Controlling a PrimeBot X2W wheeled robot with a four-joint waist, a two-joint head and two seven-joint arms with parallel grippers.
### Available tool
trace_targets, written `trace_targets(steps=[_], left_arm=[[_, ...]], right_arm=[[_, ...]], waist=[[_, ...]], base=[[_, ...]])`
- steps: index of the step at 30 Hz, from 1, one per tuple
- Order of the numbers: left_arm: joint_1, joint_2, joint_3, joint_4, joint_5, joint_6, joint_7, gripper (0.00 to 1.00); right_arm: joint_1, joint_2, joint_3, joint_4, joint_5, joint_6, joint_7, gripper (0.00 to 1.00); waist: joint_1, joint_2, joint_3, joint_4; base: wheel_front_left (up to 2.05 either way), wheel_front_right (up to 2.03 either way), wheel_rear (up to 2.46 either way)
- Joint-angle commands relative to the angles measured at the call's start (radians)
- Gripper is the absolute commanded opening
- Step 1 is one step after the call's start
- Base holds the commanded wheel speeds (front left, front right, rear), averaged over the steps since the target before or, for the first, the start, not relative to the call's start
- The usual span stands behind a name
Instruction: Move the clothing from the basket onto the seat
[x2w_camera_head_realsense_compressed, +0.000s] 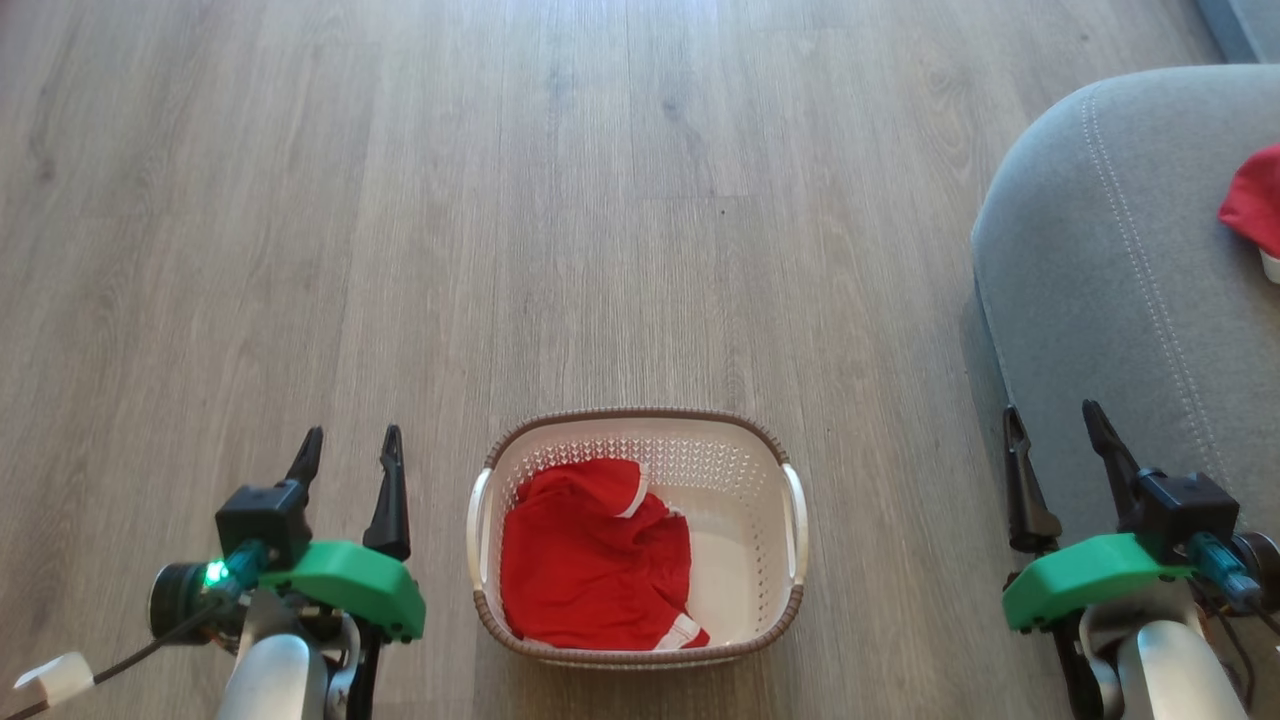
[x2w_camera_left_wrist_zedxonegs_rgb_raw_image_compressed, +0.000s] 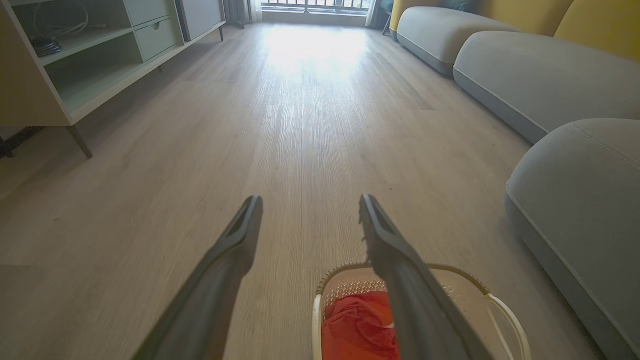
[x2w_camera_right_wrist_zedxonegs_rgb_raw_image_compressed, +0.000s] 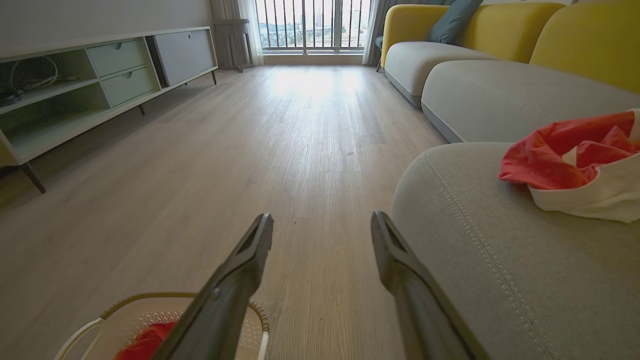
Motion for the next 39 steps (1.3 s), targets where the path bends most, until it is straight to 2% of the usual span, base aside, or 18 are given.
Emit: trace_targets(steps=[1,14,19,24,29,33,36,39], left_arm=[[-0.016,0.007,0.031,-0.03,-0.003,0.003,-0.01,1.0],[-0.031,0.006,0.002,-0.025,-0.009,0.01,-0.01,1.0],[-0.071,0.006,-0.022,-0.018,0.0,0.01,-0.01,1.0],[-0.152,0.006,-0.072,0.021,0.033,0.007,-0.01,1.0],[-0.277,0.007,-0.135,0.123,0.105,0.004,-0.01,1.0],[-0.393,0.01,-0.196,0.27,0.163,-0.011,-0.01,1.0],[-0.483,0.012,-0.237,0.391,0.196,-0.029,-0.002,1.0],[-0.542,0.012,-0.264,0.468,0.224,-0.026,0.017,1.0]], right_arm=[[-0.02,0.0,0.027,-0.028,0.003,0.0,-0.007,1.0],[-0.04,0.0,0.034,-0.035,0.012,0.0,-0.007,1.0],[-0.068,0.0,0.034,-0.055,0.019,0.0,-0.007,1.0],[-0.125,0.0,0.025,-0.088,0.032,0.0,-0.007,1.0],[-0.206,0.0,0.021,-0.133,0.043,0.0,-0.007,1.0],[-0.268,0.0,0.029,-0.159,0.066,0.0,-0.007,1.0],[-0.303,0.0,0.042,-0.174,0.086,0.0,-0.007,1.0],[-0.321,0.0,0.05,-0.176,0.113,0.0,-0.007,1.0]], waist=[[0.0001,0.0,0.001,0.0],[0.0001,0.0,0.036,-0.014],[0.0001,0.0,0.109,-0.027],[0.0001,0.0,0.241,-0.043],[0.0001,0.0,0.411,-0.068],[0.0001,0.0,0.53,-0.091],[0.0001,0.0,0.596,-0.107],[0.0001,0.0,0.633,-0.117]], base=[[0.0,0.0,0.0],[0.0,0.0,0.0],[0.0,0.0,0.0],[0.0,0.0,0.0],[0.0,0.0,0.0],[0.0,0.0,0.0],[0.0,0.0,0.0],[0.0,0.0,0.0]])
